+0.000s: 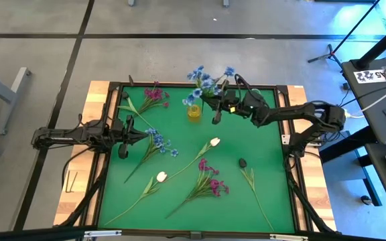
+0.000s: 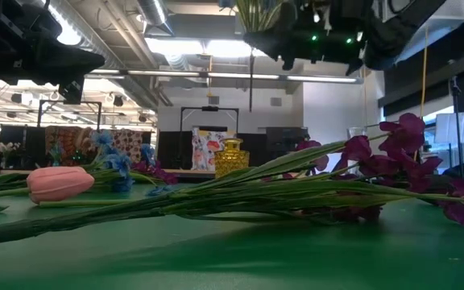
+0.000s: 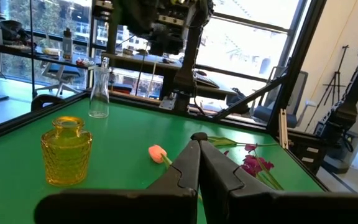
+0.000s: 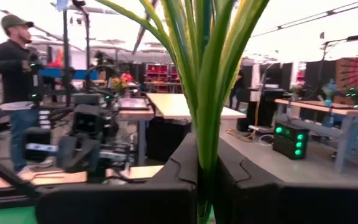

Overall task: Sort flowers into vase by color
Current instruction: Put the right blue flowers into the yellow vase

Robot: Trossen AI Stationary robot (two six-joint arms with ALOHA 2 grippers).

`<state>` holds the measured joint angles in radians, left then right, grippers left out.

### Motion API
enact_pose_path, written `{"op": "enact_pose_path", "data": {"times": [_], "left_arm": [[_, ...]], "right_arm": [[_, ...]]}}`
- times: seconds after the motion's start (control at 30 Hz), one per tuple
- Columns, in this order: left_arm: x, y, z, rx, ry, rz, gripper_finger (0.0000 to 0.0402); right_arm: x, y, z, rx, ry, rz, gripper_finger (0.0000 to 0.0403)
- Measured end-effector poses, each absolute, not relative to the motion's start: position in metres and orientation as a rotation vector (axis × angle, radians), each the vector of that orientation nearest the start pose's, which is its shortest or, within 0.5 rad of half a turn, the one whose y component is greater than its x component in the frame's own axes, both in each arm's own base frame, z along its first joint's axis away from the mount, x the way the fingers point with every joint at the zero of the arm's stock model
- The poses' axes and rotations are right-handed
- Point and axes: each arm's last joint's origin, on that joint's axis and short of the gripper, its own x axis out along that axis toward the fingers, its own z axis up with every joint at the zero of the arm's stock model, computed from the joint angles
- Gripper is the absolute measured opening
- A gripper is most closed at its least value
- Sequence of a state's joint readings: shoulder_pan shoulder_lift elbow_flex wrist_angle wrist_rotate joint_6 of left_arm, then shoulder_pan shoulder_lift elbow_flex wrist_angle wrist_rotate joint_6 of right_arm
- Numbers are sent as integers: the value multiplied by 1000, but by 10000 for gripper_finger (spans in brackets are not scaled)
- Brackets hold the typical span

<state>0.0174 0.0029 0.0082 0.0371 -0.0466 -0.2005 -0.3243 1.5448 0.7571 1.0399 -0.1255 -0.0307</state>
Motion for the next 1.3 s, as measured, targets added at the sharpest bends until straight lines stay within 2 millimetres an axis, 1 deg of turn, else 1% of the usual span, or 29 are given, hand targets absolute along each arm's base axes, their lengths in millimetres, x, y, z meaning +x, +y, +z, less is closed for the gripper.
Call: {"op": "enact_pose_path", "data": {"times": [0.27,0.37,0.63,0.77,0.83,0.97,1.3], "left_arm": [[97,3,170,-201,-49,60,0],[97,3,170,-201,-49,59,0],[97,3,170,-201,-49,59,0],[97,3,170,-201,-49,60,0],[97,3,170,-201,-49,60,0],[97,3,170,-201,-49,60,0],[97,3,170,-201,-49,60,0]], "right_arm": [[312,-116,245,-76,-278,-215,14],[314,-117,240,-71,-283,-217,14],[316,-120,236,-81,-297,-219,14],[326,-124,239,-85,-308,-213,14],[335,-126,238,-85,-291,-189,14],[348,-131,232,-89,-204,-184,14],[348,-140,225,-85,-170,-222,14]]}}
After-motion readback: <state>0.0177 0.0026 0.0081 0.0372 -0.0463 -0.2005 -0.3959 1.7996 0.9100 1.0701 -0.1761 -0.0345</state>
